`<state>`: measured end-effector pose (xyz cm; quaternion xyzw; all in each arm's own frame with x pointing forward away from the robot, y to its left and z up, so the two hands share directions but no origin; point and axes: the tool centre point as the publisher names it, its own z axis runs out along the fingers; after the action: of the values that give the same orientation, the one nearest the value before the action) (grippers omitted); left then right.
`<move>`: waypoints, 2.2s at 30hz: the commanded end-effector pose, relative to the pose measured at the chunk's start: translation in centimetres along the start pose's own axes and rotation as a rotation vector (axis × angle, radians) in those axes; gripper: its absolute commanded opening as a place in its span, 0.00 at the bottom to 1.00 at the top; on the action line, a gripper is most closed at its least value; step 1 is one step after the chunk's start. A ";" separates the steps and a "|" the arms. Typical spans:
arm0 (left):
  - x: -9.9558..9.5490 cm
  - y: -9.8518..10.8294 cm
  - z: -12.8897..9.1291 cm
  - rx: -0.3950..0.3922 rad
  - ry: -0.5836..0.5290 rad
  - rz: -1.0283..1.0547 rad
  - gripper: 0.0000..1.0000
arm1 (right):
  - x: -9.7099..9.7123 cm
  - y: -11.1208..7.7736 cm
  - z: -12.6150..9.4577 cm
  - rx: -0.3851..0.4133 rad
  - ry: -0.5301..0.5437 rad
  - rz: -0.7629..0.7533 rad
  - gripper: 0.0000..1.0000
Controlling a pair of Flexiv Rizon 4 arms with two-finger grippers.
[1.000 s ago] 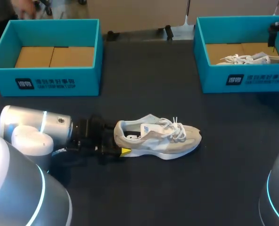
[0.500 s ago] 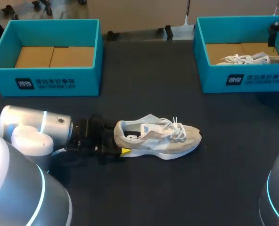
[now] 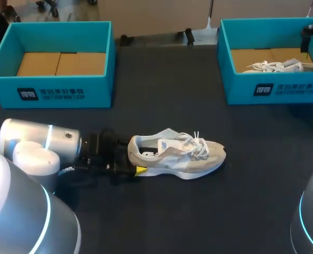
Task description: Take the shoe out of the shoebox, open the shoe tongue, remove and reinsert the insole, then place the shoe into the shoebox
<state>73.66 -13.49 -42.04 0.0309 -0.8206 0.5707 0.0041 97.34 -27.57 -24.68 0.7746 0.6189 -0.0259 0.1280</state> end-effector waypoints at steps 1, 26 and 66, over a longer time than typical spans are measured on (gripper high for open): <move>0.1 -0.1 0.0 -0.002 -0.001 0.000 0.00 | 0.2 -0.2 -0.1 0.007 -0.003 0.006 1.00; 0.1 -0.1 0.0 -0.002 -0.001 0.000 0.00 | 12.2 -8.0 -6.2 0.031 0.030 -0.063 1.00; 0.1 -0.1 0.0 -0.002 -0.001 0.000 0.00 | 22.4 -16.4 -9.2 0.025 0.092 -0.173 1.00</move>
<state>73.62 -13.48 -42.03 0.0310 -0.8206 0.5706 0.0038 86.75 -1.71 -22.83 0.7201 0.6895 -0.0130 0.0766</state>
